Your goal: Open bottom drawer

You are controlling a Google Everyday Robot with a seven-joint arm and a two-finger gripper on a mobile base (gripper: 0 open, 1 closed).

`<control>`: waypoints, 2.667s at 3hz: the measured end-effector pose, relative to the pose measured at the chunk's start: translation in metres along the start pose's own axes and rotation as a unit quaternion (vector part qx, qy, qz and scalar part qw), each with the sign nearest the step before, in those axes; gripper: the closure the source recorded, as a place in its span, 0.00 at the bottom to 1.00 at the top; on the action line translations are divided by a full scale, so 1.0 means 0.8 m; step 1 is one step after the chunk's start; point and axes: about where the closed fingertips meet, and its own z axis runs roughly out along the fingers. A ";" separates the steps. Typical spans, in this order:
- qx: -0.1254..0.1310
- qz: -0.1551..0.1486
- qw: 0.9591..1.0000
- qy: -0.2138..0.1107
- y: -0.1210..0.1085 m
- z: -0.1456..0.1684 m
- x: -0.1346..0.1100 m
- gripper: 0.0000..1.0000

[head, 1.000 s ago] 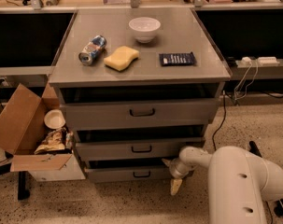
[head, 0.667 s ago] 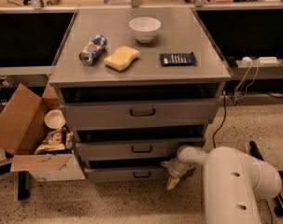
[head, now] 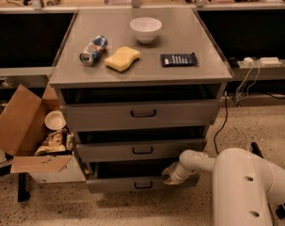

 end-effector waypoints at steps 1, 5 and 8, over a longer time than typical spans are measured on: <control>0.001 0.001 1.000 -0.011 0.014 -0.008 -0.013 0.92; -0.006 0.004 1.000 -0.025 0.020 -0.010 -0.020 0.22; -0.035 0.041 0.996 -0.076 0.052 0.000 -0.038 0.00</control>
Offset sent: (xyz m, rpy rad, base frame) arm -0.0195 0.0084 0.0192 0.0689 0.0352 0.0042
